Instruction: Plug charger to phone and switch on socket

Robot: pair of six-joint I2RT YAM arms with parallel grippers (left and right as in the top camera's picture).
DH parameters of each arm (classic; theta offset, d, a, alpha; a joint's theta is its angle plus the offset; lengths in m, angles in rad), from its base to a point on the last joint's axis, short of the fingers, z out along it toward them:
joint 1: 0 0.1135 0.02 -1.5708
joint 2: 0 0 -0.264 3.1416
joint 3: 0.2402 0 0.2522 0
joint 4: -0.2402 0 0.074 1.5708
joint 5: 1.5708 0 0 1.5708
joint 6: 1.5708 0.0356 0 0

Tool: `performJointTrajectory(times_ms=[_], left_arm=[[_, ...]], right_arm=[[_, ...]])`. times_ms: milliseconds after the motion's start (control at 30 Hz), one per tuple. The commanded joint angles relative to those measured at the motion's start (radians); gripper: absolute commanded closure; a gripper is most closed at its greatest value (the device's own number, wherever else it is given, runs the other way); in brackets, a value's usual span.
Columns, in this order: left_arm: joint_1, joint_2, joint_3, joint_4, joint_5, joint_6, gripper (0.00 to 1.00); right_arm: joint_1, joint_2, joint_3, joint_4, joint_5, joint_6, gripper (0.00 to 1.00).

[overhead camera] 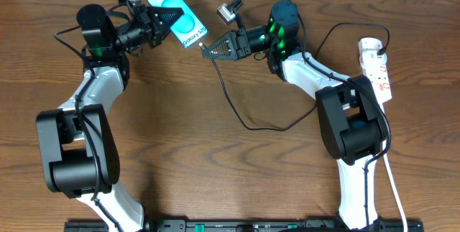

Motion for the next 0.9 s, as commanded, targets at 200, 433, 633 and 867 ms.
performJointTrajectory(times_ms=[200, 433, 633, 867], left_arm=[[0.0, -0.013, 0.008, 0.006, 0.029, 0.027, 0.93], [0.0, -0.013, 0.008, 0.006, 0.028, 0.009, 0.93], [0.0, -0.013, 0.009, 0.006, 0.021, -0.017, 0.93], [0.0, -0.013, 0.008, 0.006, 0.013, -0.018, 0.93]], right_arm=[[-0.001, -0.002, 0.009, 0.006, -0.001, 0.009, 0.99], [-0.001, -0.002, 0.009, 0.006, 0.006, 0.009, 0.99], [-0.001, -0.002, 0.009, 0.006, 0.011, 0.009, 0.99], [-0.001, -0.002, 0.009, 0.006, 0.021, 0.009, 0.99]])
